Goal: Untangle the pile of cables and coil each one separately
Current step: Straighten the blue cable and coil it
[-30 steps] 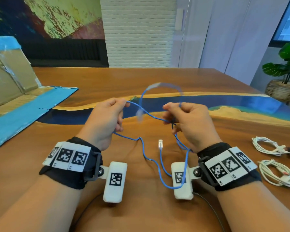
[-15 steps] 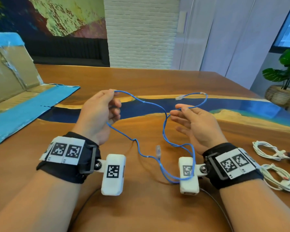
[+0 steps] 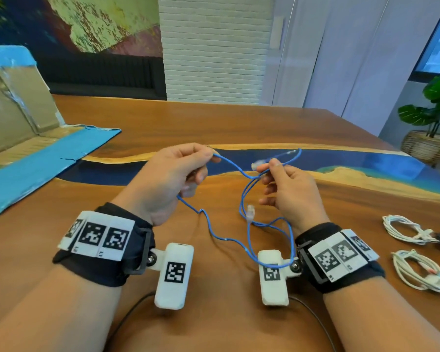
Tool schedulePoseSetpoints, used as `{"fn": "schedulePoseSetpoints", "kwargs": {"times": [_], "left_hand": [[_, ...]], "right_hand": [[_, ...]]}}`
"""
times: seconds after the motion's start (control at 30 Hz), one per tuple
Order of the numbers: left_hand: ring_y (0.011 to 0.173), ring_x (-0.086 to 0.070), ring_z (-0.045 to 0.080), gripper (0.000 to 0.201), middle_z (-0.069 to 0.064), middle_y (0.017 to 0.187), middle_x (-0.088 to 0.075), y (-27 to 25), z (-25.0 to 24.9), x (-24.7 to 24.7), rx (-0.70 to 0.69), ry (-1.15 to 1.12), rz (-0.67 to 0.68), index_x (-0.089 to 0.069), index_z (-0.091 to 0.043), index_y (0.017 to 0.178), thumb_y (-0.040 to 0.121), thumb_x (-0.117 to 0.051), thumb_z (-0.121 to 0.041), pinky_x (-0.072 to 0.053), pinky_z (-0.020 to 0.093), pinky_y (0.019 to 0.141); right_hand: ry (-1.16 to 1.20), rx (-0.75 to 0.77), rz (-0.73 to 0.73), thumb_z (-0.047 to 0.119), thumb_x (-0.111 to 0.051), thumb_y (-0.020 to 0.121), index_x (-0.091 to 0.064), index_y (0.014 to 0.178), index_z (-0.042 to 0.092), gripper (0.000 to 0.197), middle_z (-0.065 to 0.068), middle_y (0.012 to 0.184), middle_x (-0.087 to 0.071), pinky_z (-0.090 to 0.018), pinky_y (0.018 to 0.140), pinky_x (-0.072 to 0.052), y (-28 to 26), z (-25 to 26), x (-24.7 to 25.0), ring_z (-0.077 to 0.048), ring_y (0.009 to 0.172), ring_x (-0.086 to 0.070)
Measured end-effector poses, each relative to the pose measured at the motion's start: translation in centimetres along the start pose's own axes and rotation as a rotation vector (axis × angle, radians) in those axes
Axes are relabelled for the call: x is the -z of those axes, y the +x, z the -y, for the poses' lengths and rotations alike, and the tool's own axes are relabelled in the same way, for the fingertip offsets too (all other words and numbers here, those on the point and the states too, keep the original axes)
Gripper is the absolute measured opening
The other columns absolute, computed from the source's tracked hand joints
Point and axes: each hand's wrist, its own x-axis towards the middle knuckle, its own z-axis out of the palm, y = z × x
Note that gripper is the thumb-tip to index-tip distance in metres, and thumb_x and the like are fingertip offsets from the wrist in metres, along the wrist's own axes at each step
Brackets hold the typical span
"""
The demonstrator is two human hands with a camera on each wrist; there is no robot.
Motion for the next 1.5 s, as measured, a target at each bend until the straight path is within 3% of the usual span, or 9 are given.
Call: {"fn": "schedulePoseSetpoints", "kwargs": {"times": [0.13, 0.27, 0.37, 0.57, 0.93, 1.07, 1.23, 1.37, 1.5], "left_hand": [[0.051, -0.026, 0.015, 0.024, 0.001, 0.061, -0.049, 0.0, 0.3, -0.3, -0.018, 0.006, -0.004, -0.07, -0.009, 0.094, 0.104, -0.053, -0.022, -0.015, 0.035, 0.055], [0.051, -0.026, 0.014, 0.023, -0.003, 0.061, -0.05, 0.6, 0.5, 0.1, -0.022, -0.057, -0.163, -0.069, -0.011, 0.096, 0.106, -0.052, -0.023, -0.017, 0.029, 0.051], [0.052, -0.025, 0.014, 0.024, -0.005, 0.062, -0.05, 0.9, 0.9, 0.6, -0.007, -0.058, -0.251, -0.069, -0.016, 0.09, 0.106, -0.053, -0.026, -0.017, 0.03, 0.052], [0.053, -0.036, 0.012, 0.023, -0.006, 0.067, -0.055, 1.3, 1.5, 0.9, 0.011, -0.022, -0.353, -0.071, -0.019, 0.087, 0.104, -0.058, -0.027, -0.025, 0.027, 0.049], [0.051, -0.033, 0.013, 0.025, -0.005, 0.062, -0.048, 1.6, 2.2, 1.1, 0.045, 0.013, -0.342, -0.073, -0.013, 0.091, 0.103, -0.059, -0.029, -0.02, 0.03, 0.05], [0.044, -0.024, 0.009, 0.026, -0.007, 0.059, -0.042, 2.0, 2.5, 1.9, 0.102, -0.02, -0.352, -0.072, -0.014, 0.096, 0.105, -0.055, -0.031, -0.014, 0.026, 0.045], [0.042, -0.023, 0.007, 0.024, -0.009, 0.059, -0.041, 2.2, 2.4, 2.3, 0.132, -0.043, -0.433, -0.071, -0.017, 0.099, 0.105, -0.055, -0.033, -0.016, 0.023, 0.039], [0.044, -0.024, 0.008, 0.024, -0.009, 0.06, -0.041, 2.1, 2.4, 2.1, 0.137, -0.046, -0.447, -0.071, -0.018, 0.1, 0.105, -0.054, -0.034, -0.017, 0.023, 0.04], [0.042, -0.024, 0.009, 0.019, -0.006, 0.064, -0.041, 2.3, 2.0, 2.8, 0.126, -0.104, -0.579, -0.066, -0.019, 0.105, 0.106, -0.049, -0.029, -0.017, 0.02, 0.039]], "right_hand": [[-0.085, 0.058, 0.167, 0.033, -0.036, 0.11, -0.062, 0.08, 0.014, 0.044, -0.006, 0.074, -0.068, -0.042, 0.086, -0.054, -0.6, 0.3, -0.5, -0.02, 0.083, -0.066], [-0.092, 0.032, 0.411, 0.039, -0.03, 0.111, -0.059, 0.087, 0.008, 0.049, -0.004, 0.053, -0.032, -0.048, 0.062, -0.052, -1.6, 0.7, -1.1, -0.025, 0.043, -0.042], [-0.154, 0.003, 0.489, 0.047, -0.028, 0.109, -0.063, 0.11, 0.014, 0.048, 0.001, 0.058, -0.025, -0.028, 0.044, -0.029, -2.4, 1.2, -1.1, -0.014, 0.045, -0.022], [-0.326, 0.157, 0.492, 0.011, -0.04, 0.109, -0.062, 0.117, 0.018, 0.025, -0.01, 0.07, -0.045, -0.013, 0.041, -0.028, -2.7, 1.9, -1.4, -0.003, 0.038, -0.035], [-0.382, 0.21, 0.574, 0.013, -0.08, 0.086, -0.069, 0.076, 0.013, 0.015, 0.011, 0.059, -0.052, -0.015, 0.057, -0.037, -2.8, 1.9, -0.6, -0.003, 0.055, -0.045], [-0.159, 0.192, 0.534, 0.005, -0.085, 0.074, -0.052, 0.078, 0.017, 0.035, -0.002, 0.067, -0.031, -0.02, 0.047, -0.031, -2.2, 1.9, 0.1, -0.01, 0.053, -0.031], [0.118, 0.132, 0.513, -0.004, -0.082, 0.075, -0.061, 0.132, 0.037, 0.073, -0.006, 0.074, -0.031, -0.028, 0.045, -0.022, -1.6, 2.6, 0.9, -0.013, 0.054, -0.028], [0.11, 0.195, 0.263, 0.013, -0.062, 0.098, -0.08, 0.099, 0.02, 0.018, -0.006, 0.066, -0.046, -0.031, 0.049, -0.038, -1.3, 2.1, 0.6, -0.018, 0.053, -0.04], [-0.111, 0.141, 0.03, 0.041, -0.043, 0.107, -0.08, 0.093, 0.025, 0.043, 0.0, 0.092, -0.07, -0.037, 0.079, -0.052, -0.9, 2.1, 0.9, -0.018, 0.09, -0.064]]}}
